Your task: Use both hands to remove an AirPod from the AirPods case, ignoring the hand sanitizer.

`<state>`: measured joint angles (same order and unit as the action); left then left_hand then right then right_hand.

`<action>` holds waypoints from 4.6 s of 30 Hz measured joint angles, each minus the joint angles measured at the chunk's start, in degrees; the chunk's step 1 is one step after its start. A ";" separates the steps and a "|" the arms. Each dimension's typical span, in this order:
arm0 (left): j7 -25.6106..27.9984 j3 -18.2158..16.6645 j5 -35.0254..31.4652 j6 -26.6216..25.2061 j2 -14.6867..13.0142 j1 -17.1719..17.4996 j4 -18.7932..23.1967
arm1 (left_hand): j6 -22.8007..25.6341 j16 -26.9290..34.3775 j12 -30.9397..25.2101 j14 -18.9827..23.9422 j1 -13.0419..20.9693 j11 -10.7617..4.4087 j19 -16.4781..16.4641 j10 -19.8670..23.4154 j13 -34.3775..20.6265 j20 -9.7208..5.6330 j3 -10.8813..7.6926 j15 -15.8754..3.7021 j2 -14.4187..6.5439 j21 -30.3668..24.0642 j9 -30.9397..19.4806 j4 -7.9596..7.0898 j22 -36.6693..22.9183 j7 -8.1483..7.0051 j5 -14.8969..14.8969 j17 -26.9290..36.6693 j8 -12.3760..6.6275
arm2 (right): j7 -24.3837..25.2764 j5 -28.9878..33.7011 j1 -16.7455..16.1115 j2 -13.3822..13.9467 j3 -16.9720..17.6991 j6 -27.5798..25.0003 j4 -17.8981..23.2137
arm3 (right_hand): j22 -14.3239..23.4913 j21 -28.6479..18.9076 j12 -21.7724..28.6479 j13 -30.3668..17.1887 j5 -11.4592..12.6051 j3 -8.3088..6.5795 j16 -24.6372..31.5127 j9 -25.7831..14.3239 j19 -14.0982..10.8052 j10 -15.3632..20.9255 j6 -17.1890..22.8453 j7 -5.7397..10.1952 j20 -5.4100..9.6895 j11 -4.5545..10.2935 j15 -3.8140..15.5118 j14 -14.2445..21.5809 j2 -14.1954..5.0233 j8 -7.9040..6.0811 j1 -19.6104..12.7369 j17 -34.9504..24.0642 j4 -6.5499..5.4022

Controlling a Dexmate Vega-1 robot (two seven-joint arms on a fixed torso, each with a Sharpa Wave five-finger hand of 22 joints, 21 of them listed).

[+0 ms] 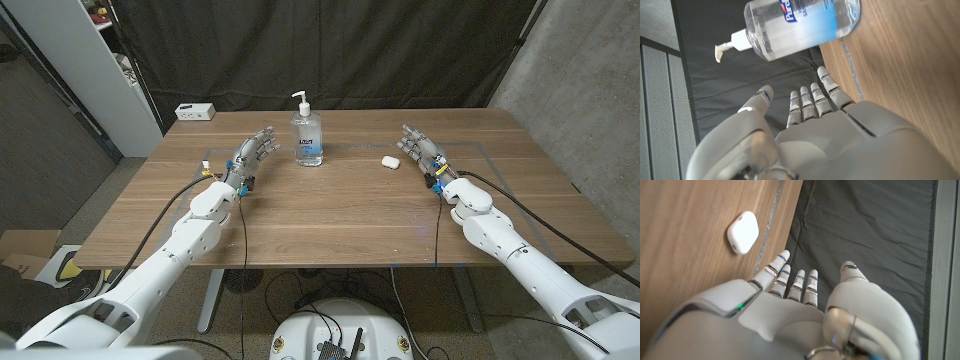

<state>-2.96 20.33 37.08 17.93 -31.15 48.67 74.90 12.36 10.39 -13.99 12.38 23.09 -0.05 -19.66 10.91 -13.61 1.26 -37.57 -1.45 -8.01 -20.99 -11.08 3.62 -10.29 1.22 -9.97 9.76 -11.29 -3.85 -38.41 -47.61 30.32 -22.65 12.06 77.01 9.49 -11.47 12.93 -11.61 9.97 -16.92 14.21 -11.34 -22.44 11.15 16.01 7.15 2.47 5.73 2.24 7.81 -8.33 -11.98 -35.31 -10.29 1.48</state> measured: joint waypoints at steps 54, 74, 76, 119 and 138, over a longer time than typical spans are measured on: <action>10.20 -2.73 -18.30 -5.59 -16.10 6.95 16.21 | 0.84 -0.01 0.42 -9.93 10.41 -1.90 9.11 -5.79 -1.97 0.46 7.16 -0.51 8.90 7.45 0.01 5.79 0.15 -4.90 -0.22 0.25 -0.90 | 22.80 17.56 18.32 7.00 -20.92 -70.17 27.64 | 0.10 1.55 -2.07 -1.50 0.45 0.53 -3.97 -0.26 22.04 -15.60 -0.80 3.92 -7.27 -0.18 -0.40 -17.42 5.33 0.00 -12.16 -0.53 8.61; 9.46 -1.42 -19.64 -2.71 -13.72 4.88 13.19 | 1.78 -0.01 0.00 -9.93 10.88 -2.20 8.79 -5.47 -2.24 0.14 8.65 -0.50 8.91 7.67 -0.27 5.24 0.00 -5.02 -0.22 0.24 -0.90 | 28.66 25.25 18.91 3.60 -24.81 -80.13 24.88 | 0.11 0.66 -0.84 -1.58 0.45 -0.01 -2.89 -0.53 21.20 -14.23 -0.01 3.91 -6.86 -0.11 -0.40 -17.42 5.84 -0.44 -14.08 -0.36 8.07; 9.48 -1.23 -19.66 -2.59 -13.44 4.70 12.88 | 1.78 -0.01 0.00 -9.93 10.87 -2.20 8.79 -5.47 -2.24 0.14 8.81 -0.50 8.91 7.67 -0.27 5.40 0.01 -5.02 -0.22 0.24 -0.90 | 28.00 25.67 19.34 3.32 -25.28 -79.58 24.07 | 0.10 0.66 -0.84 -1.58 0.45 -0.10 -2.89 -0.53 21.20 -14.23 -0.02 3.91 -6.86 -0.11 -0.40 -17.42 5.90 -0.44 -14.14 -0.36 7.98; 8.77 1.72 -20.66 -3.86 -10.71 0.39 10.53 | 3.82 -0.02 -0.43 -9.93 12.46 -2.19 8.45 -5.48 -2.77 0.48 12.30 -0.50 7.92 9.00 -0.25 4.62 0.02 -4.81 -0.22 0.24 -0.47 | 21.30 26.48 22.72 -1.19 -24.76 -74.36 12.13 | 0.02 0.44 2.60 -1.85 -0.02 -1.43 -1.33 -2.13 18.58 -2.08 20.07 4.08 -3.04 3.13 -0.21 -12.56 2.05 -6.23 -20.16 -0.36 7.58; 11.66 0.41 -25.97 5.21 -10.20 0.62 11.49 | 17.07 7.86 -6.82 14.24 13.05 -5.89 -5.92 11.85 -4.06 -2.41 16.25 -1.11 6.57 1.58 -0.53 3.97 -3.10 -5.61 -0.22 2.25 -3.13 | 29.91 27.75 14.73 1.14 -19.35 -74.82 24.36 | 0.09 0.25 3.03 -1.84 -0.06 -1.28 -1.05 -2.46 16.59 0.36 20.07 4.09 -3.67 3.00 -0.36 -10.00 1.64 -7.56 -21.65 -0.10 7.46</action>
<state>8.71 20.74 11.11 23.14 -41.35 49.29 86.39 29.43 18.25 -20.82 26.62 36.14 -5.95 -25.58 22.75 -17.67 -1.14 -21.32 -2.56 -1.45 -19.41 -11.61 7.60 -13.38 -4.39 -10.19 12.01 -14.42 26.05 -10.66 -32.88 31.46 -42.00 -62.76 101.37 9.58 -11.22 15.96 -13.46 9.91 -18.20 13.15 -13.80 -5.85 11.50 36.08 11.24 -1.20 8.74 1.88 -2.19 -6.70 -19.53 -56.96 -10.39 8.94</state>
